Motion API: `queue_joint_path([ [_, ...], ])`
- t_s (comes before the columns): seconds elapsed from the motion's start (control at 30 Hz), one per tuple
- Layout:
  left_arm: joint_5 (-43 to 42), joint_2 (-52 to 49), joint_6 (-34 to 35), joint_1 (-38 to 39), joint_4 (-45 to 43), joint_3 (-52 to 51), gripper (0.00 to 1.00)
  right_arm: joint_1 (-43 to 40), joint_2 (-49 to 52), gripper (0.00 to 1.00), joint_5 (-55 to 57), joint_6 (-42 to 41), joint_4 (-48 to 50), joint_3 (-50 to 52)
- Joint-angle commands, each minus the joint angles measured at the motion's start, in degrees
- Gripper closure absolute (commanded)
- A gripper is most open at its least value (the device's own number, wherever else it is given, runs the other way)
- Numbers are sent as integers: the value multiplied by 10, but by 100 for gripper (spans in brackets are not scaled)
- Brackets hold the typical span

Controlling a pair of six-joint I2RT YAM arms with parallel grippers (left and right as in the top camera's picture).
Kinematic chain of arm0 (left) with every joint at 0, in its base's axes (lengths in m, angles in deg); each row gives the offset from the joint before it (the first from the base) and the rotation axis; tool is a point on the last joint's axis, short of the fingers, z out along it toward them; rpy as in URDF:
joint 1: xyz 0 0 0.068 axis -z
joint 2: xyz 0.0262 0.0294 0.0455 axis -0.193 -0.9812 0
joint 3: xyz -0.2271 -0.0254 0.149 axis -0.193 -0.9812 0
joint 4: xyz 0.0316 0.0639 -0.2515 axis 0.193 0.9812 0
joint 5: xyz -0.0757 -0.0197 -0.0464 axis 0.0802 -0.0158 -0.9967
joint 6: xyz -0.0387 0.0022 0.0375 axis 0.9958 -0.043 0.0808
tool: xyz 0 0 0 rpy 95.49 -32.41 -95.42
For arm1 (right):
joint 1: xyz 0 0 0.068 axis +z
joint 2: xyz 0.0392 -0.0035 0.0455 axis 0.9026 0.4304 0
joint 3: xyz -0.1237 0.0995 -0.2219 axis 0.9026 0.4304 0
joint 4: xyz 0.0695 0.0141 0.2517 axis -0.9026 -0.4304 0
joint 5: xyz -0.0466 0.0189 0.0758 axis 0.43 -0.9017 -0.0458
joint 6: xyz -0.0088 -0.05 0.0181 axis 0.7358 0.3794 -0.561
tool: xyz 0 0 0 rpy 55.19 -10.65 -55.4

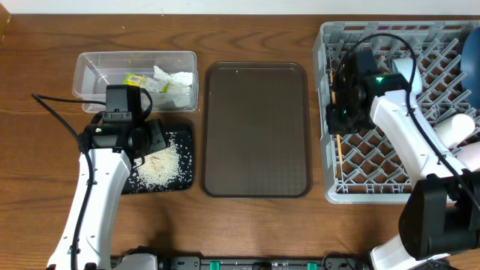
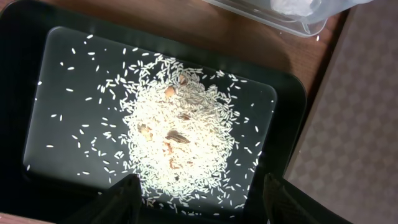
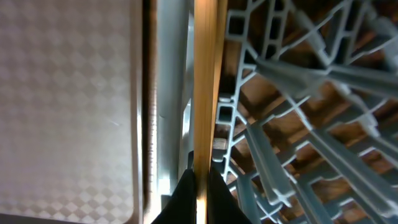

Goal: Sort waste into correct bins and load items into the dishwasher rack

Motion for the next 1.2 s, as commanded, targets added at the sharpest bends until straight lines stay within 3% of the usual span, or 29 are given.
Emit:
queue_joint_path([
  [0.0,5,-5,3,-3,2,0,35,0,0,97,-3,8,14,0],
  [0.1,2,-5,3,-3,2,0,35,0,0,93,-3,8,30,0],
  [0.23,3,-4,3,-3,0,0,35,0,-3,61,-2,8,32,-10],
  [0.3,3,-3,3,-3,-3,0,35,-1,-8,53,-2,8,22,-21],
  [0.53,0,19,3,15,-28,0,34,-20,-44,48,2,8,7,-72],
  [0.7,-63,29,-56,63,-90,0,34,-44,-75,25,-3,7,41,-78],
  [0.83,-69,21,-74,102,-112,0,34,-60,-76,20,-22,8,47,-78],
  [1.17,-68,18,-74,111,71,0,34,-121,-77,8,-70,8,-24,-77],
])
